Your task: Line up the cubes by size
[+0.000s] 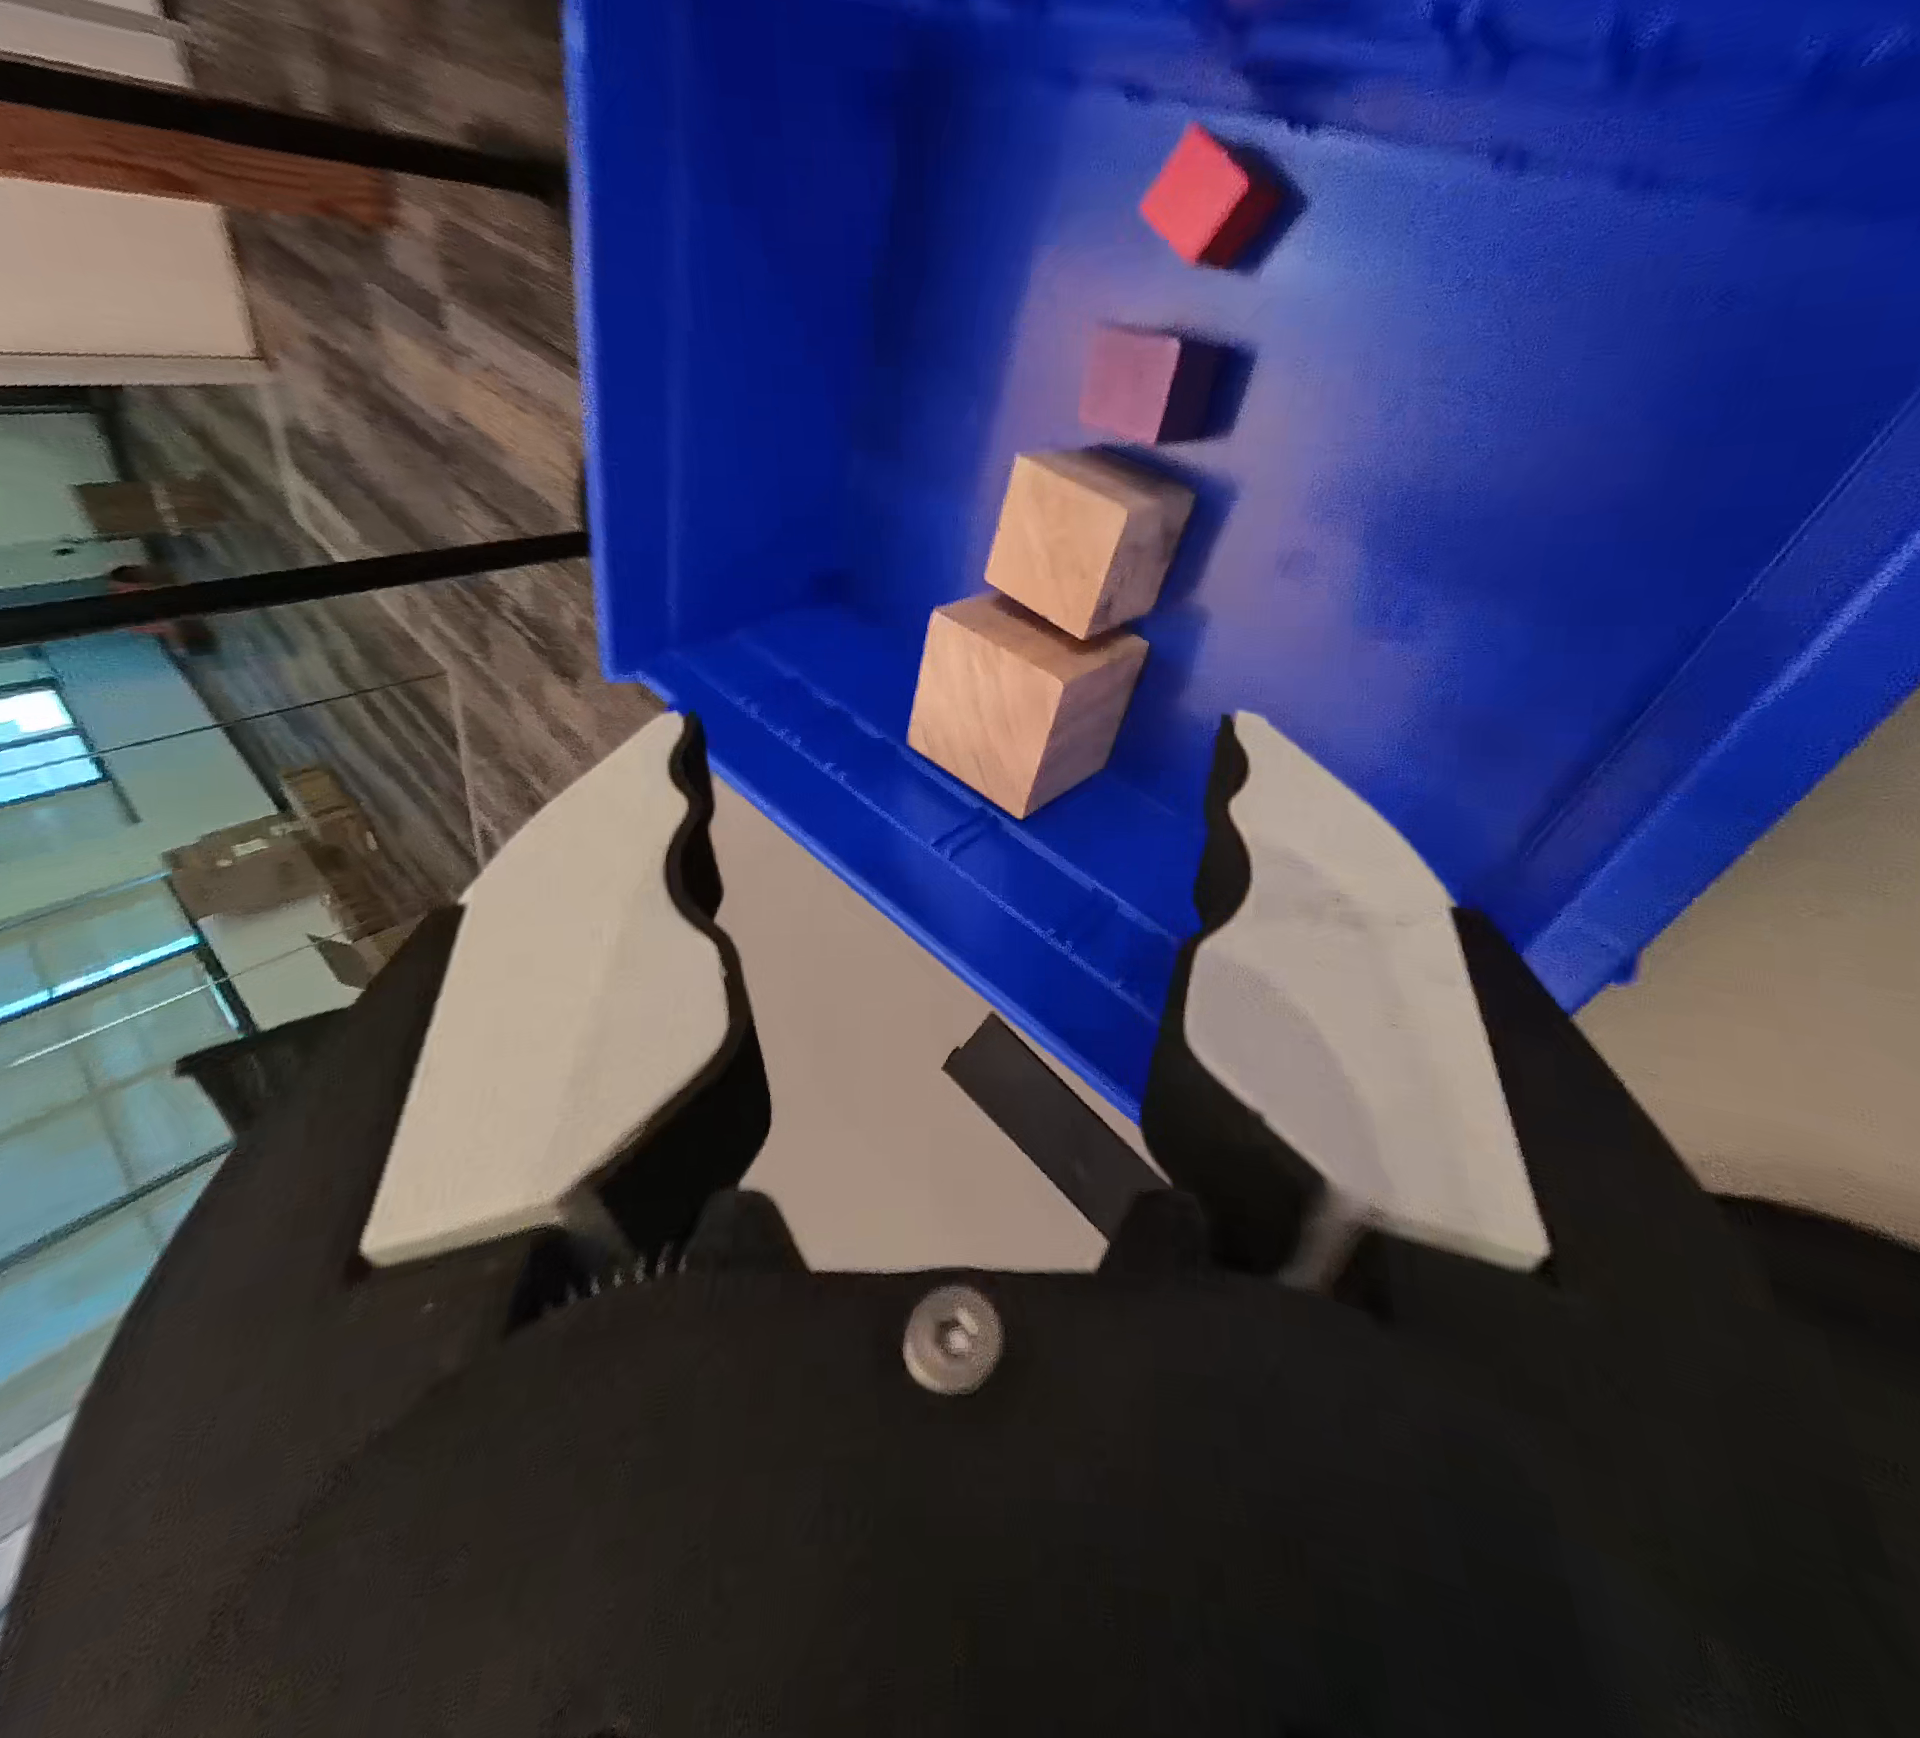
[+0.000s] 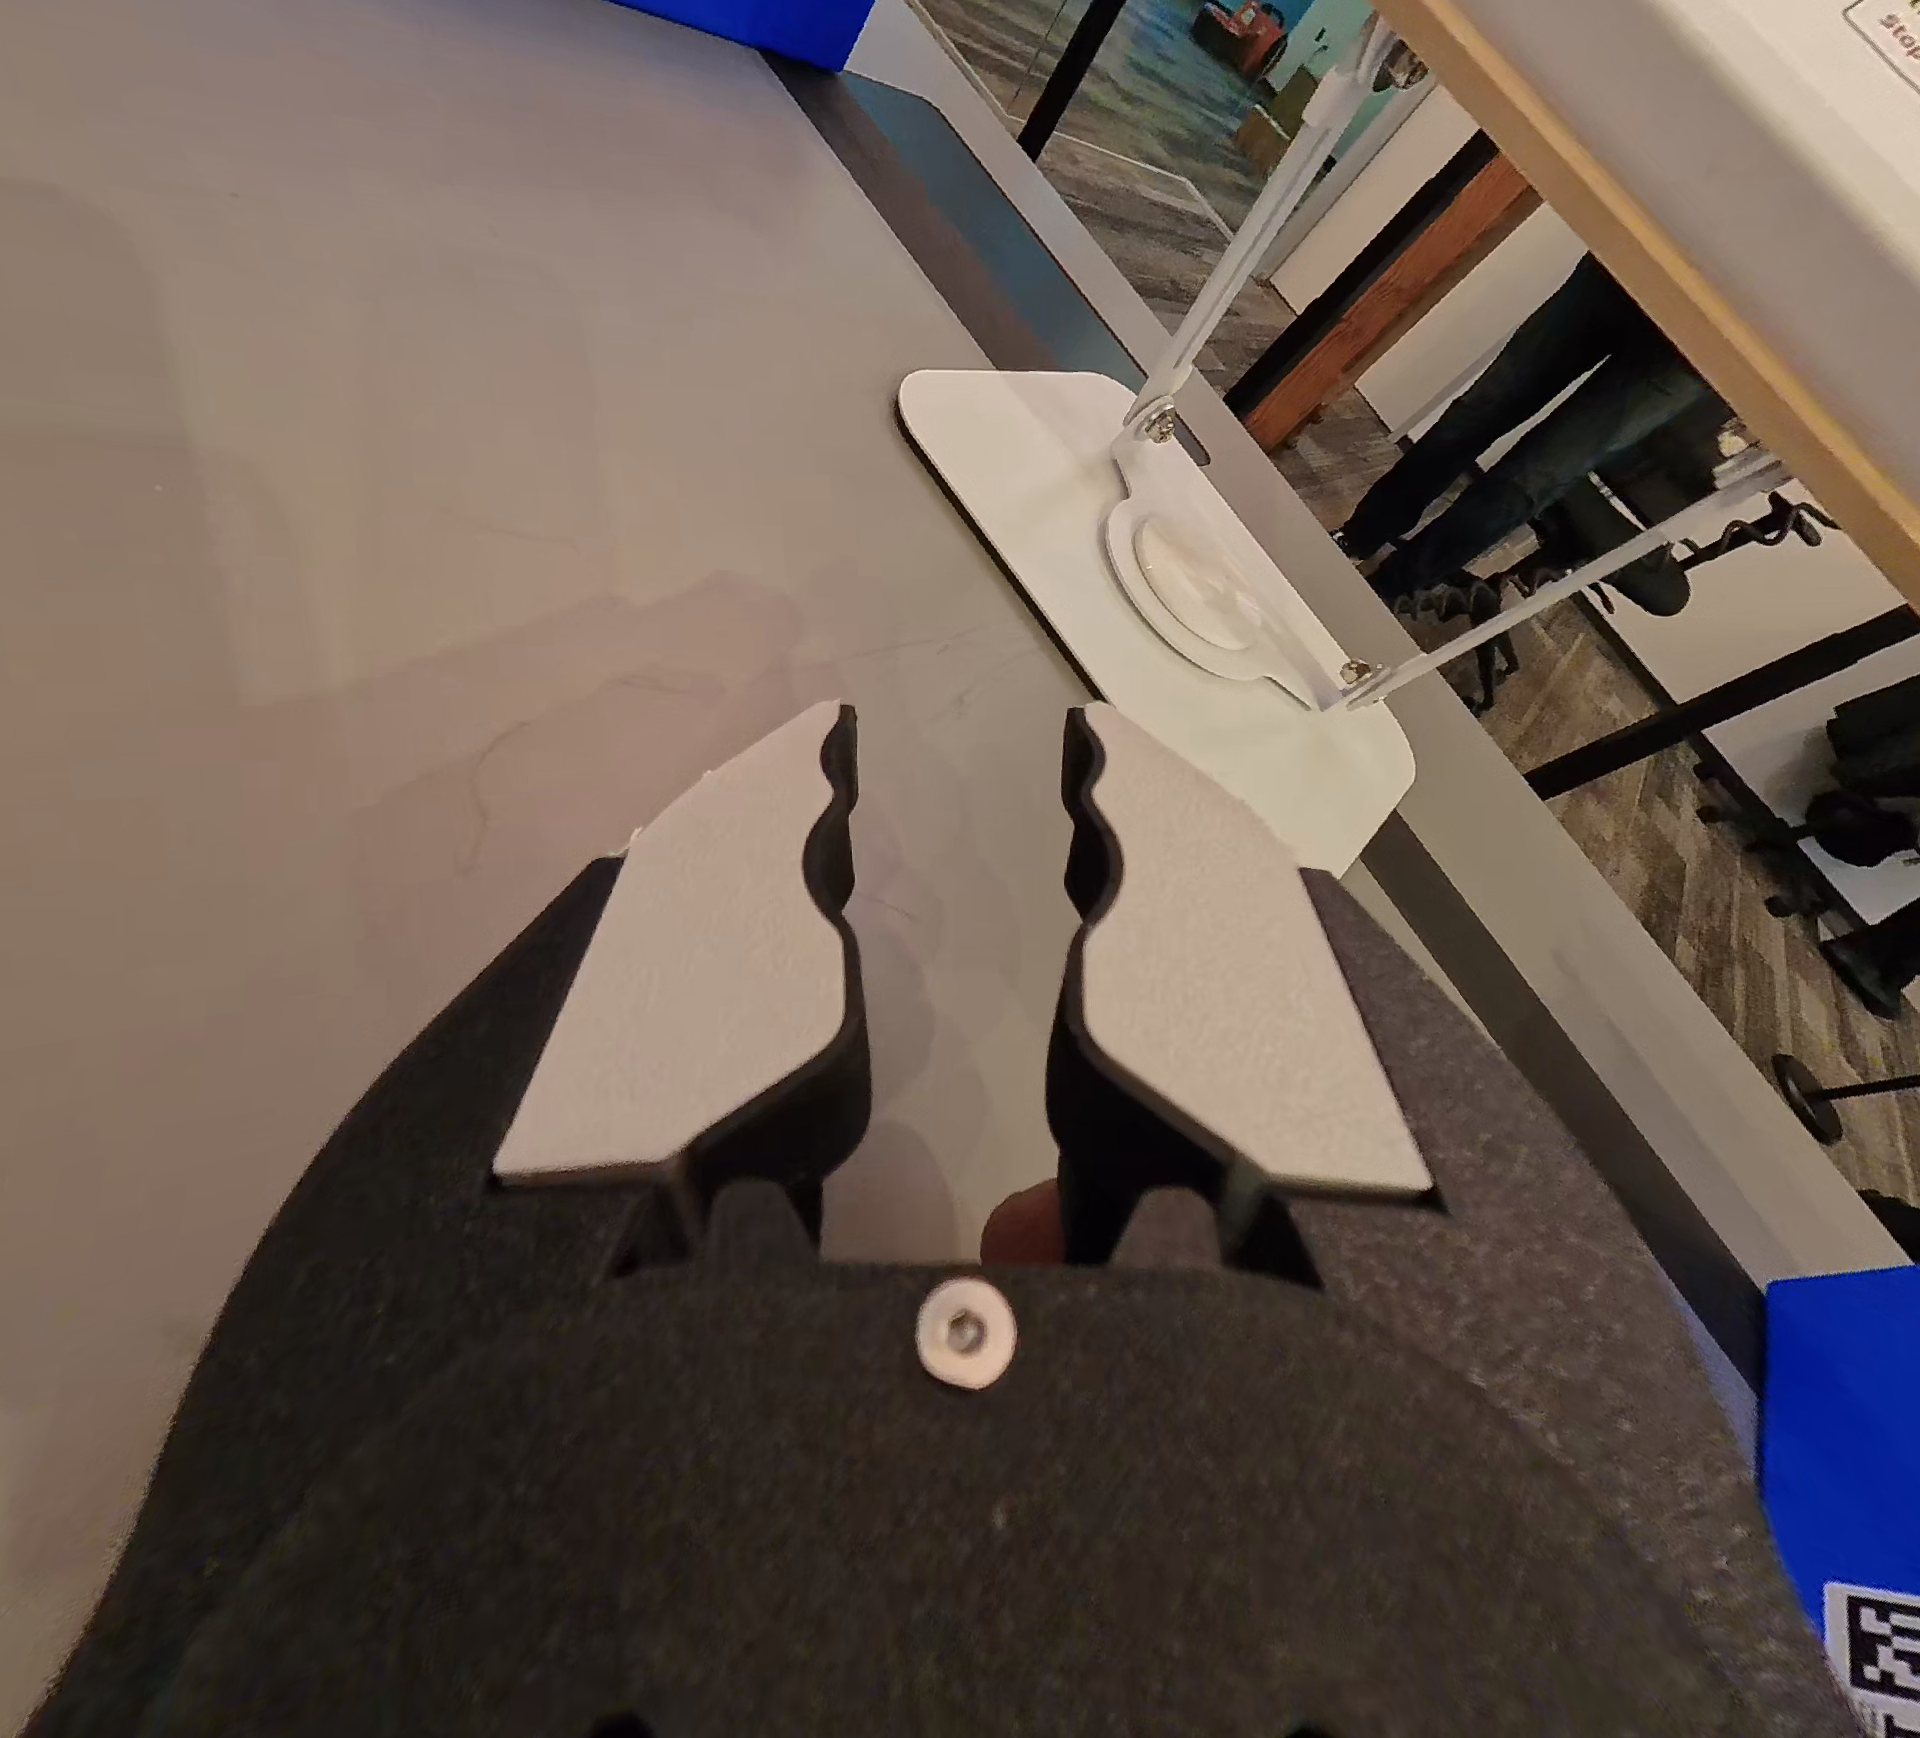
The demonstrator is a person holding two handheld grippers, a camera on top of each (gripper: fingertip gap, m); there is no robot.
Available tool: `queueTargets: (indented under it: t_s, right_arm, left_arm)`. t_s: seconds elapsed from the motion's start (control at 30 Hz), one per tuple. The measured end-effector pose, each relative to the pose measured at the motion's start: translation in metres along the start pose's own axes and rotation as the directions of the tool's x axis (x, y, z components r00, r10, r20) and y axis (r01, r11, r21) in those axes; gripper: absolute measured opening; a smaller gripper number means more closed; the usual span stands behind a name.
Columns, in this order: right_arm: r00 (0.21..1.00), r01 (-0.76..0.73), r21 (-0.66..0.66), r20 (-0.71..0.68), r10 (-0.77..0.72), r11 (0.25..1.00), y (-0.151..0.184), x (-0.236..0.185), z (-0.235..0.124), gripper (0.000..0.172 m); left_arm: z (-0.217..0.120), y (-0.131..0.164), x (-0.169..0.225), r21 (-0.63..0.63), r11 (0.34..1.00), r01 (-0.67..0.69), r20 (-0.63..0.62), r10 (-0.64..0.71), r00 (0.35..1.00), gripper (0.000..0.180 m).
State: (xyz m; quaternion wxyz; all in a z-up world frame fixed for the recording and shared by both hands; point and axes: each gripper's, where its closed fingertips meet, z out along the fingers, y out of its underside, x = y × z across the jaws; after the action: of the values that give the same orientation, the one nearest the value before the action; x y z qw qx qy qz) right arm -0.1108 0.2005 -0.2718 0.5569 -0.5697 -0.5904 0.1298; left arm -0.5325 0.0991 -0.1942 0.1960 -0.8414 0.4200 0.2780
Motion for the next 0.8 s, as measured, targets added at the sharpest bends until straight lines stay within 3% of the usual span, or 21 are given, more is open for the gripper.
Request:
queueTargets:
  t_s: [0.17, 0.47, 0.8]
  right_arm:
    - [1.0, -0.003, 0.001, 0.003, 0.003, 1.0, 0.0, 0.0, 0.0, 0.037]
    - [1.0, 0.005, -0.003, 0.009, -0.005, 1.0, 0.001, -0.001, 0.0, 0.037]
    - [1.0, 0.004, 0.005, 0.009, -0.004, 1.0, 0.0, -0.001, -0.001, 0.037]
  left_arm:
    - [0.037, 0.007, 0.005, -0.05, 0.997, -0.059, -0.115, 0.053, 0.992, 0.091]
    - [0.064, 0.004, 0.01, -0.053, 0.995, -0.09, -0.22, 0.076, 0.972, 0.088]
    - [0.086, -0.045, 0.039, 0.058, 0.992, -0.115, -0.35, 0.128, 0.928, 0.073]
